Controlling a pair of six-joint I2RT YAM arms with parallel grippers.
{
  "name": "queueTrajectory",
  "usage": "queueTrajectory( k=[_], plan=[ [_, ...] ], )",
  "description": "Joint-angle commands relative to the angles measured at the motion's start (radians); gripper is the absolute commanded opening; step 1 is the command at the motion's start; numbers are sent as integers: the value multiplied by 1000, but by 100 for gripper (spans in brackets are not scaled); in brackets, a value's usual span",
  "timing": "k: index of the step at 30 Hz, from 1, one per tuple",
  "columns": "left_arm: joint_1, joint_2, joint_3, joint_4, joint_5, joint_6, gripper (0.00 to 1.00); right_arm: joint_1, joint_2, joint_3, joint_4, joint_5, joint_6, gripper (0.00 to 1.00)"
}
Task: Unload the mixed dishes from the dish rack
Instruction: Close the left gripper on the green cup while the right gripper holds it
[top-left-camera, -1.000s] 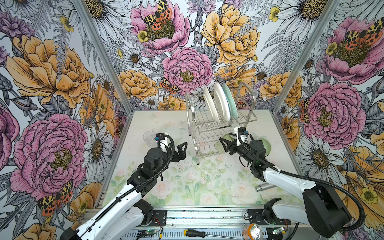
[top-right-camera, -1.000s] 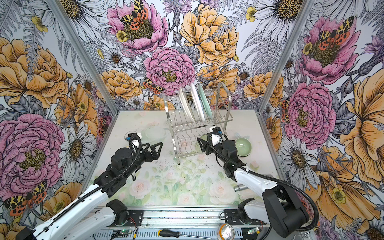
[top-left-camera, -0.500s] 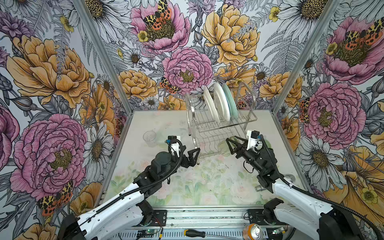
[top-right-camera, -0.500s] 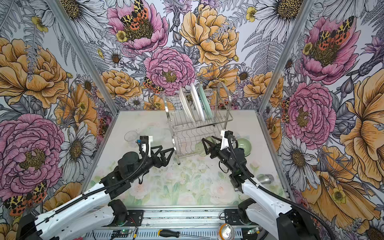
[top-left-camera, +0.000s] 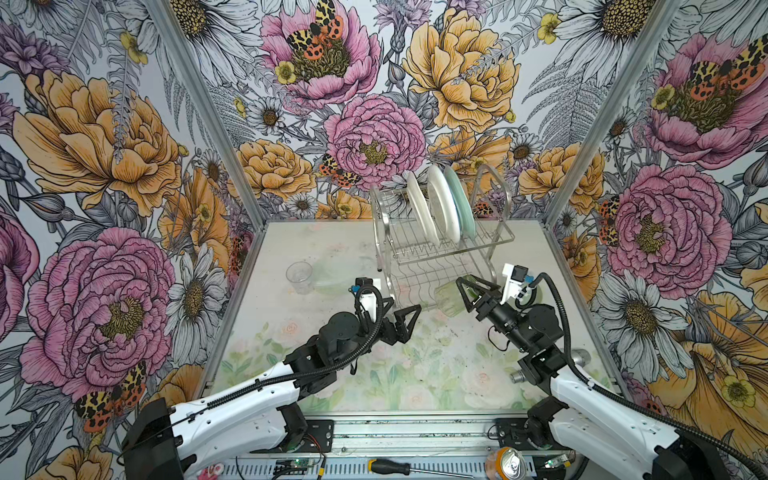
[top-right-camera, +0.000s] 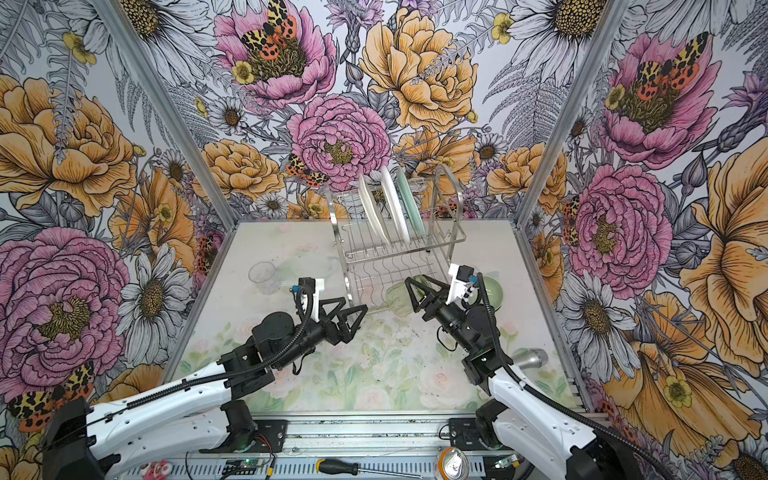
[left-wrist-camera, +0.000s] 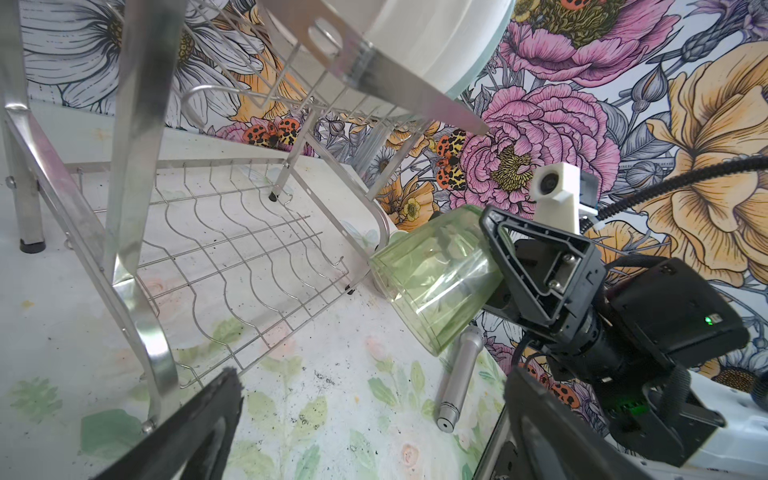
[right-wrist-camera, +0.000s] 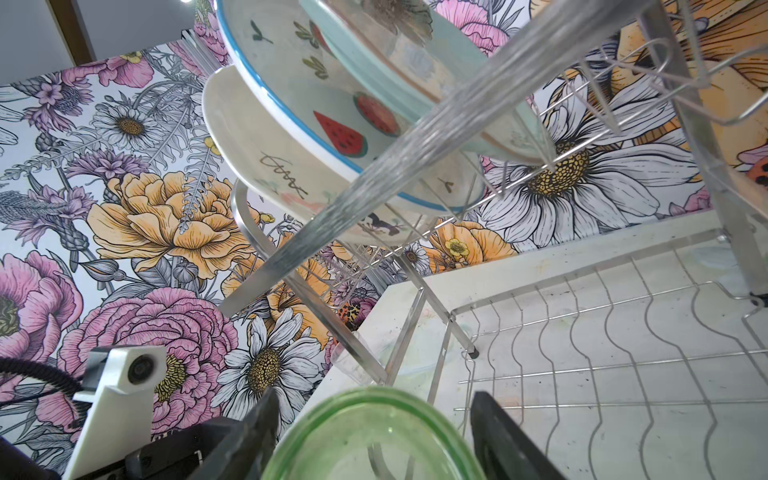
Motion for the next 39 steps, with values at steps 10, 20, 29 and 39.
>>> queueTrajectory(
  k=[10,20,29,39],
  plan=[
    [-7,78,10,179,78,-100,92,42,28,13,153,3,70,53],
    [-8,159,27,295,166,-119,83,62,74,25,220,-8,101,53],
    [-10,212,41,363,214,-131,74,80,101,38,240,-15,108,53],
    [-10,267,45,477,256,-160,65,100,147,56,287,-32,132,53]
  ],
)
